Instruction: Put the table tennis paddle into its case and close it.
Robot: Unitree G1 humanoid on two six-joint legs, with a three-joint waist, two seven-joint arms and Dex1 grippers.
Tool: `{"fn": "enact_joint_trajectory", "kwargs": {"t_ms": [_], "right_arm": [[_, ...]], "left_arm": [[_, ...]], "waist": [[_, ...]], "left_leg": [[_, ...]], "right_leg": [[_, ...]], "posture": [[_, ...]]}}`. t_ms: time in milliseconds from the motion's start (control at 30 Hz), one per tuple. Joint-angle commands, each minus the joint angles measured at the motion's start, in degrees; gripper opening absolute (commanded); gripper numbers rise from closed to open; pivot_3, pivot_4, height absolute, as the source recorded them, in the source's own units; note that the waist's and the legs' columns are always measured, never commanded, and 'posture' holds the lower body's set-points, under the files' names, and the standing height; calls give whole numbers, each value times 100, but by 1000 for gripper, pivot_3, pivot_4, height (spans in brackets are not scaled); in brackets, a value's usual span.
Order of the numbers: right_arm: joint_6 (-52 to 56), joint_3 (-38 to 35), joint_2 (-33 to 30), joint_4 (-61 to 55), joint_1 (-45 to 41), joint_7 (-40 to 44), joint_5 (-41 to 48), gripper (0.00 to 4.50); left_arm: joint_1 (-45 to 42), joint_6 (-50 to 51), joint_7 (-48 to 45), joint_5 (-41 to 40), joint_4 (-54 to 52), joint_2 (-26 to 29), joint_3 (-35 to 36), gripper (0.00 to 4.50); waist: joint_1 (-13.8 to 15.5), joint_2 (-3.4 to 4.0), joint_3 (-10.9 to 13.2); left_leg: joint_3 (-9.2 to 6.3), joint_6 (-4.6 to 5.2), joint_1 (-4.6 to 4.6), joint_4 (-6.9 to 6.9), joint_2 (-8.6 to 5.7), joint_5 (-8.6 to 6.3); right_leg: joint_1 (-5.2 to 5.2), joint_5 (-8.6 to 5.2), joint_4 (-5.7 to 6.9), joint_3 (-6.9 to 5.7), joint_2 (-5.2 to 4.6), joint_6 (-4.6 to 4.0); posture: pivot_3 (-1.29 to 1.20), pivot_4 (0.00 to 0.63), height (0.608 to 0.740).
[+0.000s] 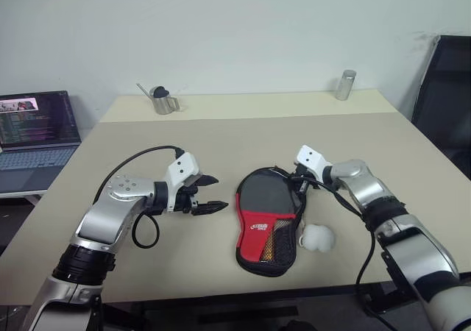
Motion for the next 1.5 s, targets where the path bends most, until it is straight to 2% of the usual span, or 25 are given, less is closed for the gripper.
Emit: {"fn": "enact_joint_trajectory", "kwargs": {"t_ms": [33,233,400,500,633,767,967,1167,1367,1500], "right_arm": [[-522,-132,239,439,-392,-76,-81,18],[-649,-296,439,934,-656,-284,-124,18],[-548,-446,395,911,-596,-110,-77,1078],[-425,-571,300,705,-533,32,-17,1078],[144,-854,95,11,-481,317,262,2216],[1248,-1222,-251,-1603,-83,750,803,3608],[2498,-1345,-1403,-4162,1476,1596,1386,3608],[3042,-1527,-2466,-5845,3024,2291,2026,3608],[3508,-1707,-2775,-6794,3739,2245,2560,3608],[3653,-1650,-2800,-7078,3970,1973,2573,3608]], "left_arm": [[63,-22,89,-54,-244,65,208,3887],[167,63,174,-111,-377,114,294,3887],[107,77,149,-161,-370,59,269,3887],[-91,46,145,-227,-265,-119,231,3887],[-360,-14,120,-291,-109,-436,148,3887],[-665,-85,190,-264,167,-967,-10,3887],[-1073,-693,278,251,1161,-1834,-661,3887],[-1501,-1544,447,734,2549,-2606,-956,3887],[-1631,-2183,411,1169,3590,-2935,-1153,3887],[-1587,-2509,583,1464,4205,-3011,-1204,3887]], "waist": [[-7,1,0],[-10,3,2],[-5,4,2],[1,4,3],[38,5,3],[93,5,3],[208,5,2],[250,5,3],[196,3,3],[237,0,5]], "left_leg": [[1,-2,-3,-4,1,1],[2,-5,-9,-10,2,-1],[2,-4,-9,-10,1,-1],[2,-4,-9,-9,1,-1],[1,-4,-10,-8,0,-1],[0,-4,-12,-7,0,-1],[-8,-2,-18,-3,-6,-2],[-1,17,-14,2,-8,-13],[6,20,0,3,2,-14],[-1,20,-1,8,0,-14]], "right_leg": [[-2,0,-6,1,0,0],[-6,0,-19,4,-1,0],[-6,0,-16,4,-1,0],[-6,0,-16,4,-1,0],[-5,0,-16,2,-2,0],[-5,0,-20,-1,-2,0],[3,-1,-23,-10,-7,3],[6,-2,-21,-10,-7,5],[11,-3,-14,-10,5,6],[17,-2,-15,-11,5,7]], "posture": [[0,150,740],[0,150,740],[0,150,740],[0,150,740],[0,150,740],[0,150,740],[0,150,740],[0,150,740],[0,150,740],[0,150,740]]}}
